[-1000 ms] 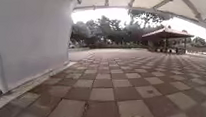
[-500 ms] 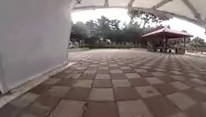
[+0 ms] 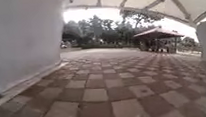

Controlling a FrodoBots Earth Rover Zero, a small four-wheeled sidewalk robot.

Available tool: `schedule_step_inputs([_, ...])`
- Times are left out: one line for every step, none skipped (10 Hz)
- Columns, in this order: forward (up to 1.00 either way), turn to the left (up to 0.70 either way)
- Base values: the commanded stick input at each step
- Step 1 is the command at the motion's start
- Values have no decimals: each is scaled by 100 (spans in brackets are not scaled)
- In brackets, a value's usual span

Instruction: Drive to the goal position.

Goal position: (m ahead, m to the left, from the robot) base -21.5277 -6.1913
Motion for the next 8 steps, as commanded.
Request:
schedule_step_inputs([0,-45])
schedule_step_inputs([0,-45])
schedule_step_inputs([0,-45])
schedule_step_inputs([0,-45])
schedule_step_inputs([0,-45])
schedule_step_inputs([0,-45])
schedule_step_inputs([3,-44])
schedule_step_inputs([66,-28])
